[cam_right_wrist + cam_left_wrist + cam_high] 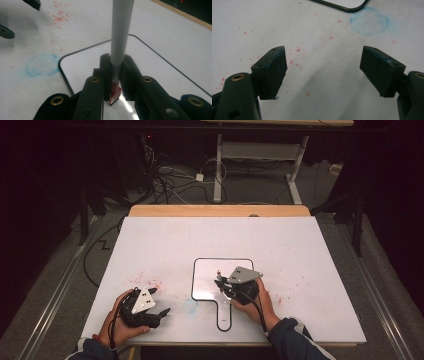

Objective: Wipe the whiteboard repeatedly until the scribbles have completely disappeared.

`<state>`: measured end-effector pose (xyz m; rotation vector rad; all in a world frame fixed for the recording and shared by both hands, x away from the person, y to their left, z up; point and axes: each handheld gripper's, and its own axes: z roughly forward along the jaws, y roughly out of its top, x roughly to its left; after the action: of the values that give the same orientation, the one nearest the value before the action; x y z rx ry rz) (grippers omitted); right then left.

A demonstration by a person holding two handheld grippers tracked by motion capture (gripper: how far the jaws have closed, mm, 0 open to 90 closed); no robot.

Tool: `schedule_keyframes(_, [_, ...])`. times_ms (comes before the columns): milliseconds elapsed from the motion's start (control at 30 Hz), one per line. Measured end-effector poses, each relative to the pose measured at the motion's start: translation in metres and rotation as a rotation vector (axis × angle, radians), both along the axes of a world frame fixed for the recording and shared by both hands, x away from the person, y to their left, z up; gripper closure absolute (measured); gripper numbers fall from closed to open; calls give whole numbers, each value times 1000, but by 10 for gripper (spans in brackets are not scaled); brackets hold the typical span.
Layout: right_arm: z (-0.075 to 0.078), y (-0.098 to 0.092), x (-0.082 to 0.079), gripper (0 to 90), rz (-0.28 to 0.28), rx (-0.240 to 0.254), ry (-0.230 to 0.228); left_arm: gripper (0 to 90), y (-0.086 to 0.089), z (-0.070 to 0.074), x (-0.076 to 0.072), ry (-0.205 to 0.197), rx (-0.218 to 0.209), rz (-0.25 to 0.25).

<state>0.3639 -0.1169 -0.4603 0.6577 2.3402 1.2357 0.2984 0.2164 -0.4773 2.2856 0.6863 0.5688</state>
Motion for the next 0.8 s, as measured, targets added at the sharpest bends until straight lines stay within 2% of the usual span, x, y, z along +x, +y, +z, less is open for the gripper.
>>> schedule_keyframes(200, [1,-39,1,820,-63,6,9,208,-1,0,0,-3,6,-5])
schedule_keyframes(433, [3,-65,-5,820,-96,3,18,208,-3,0,0,-1,11,-5])
schedule_keyframes(600, [4,-66,-6,820,-100,-13,16,208,-2,0,-1,-1,5,-4])
schedule_keyframes(667, [4,-64,-5,820,-98,4,28,208,-1,0,0,0,9,-5])
schedule_keyframes(800, [2,-39,-5,820,-43,16,28,208,-2,0,1,-2,6,-9])
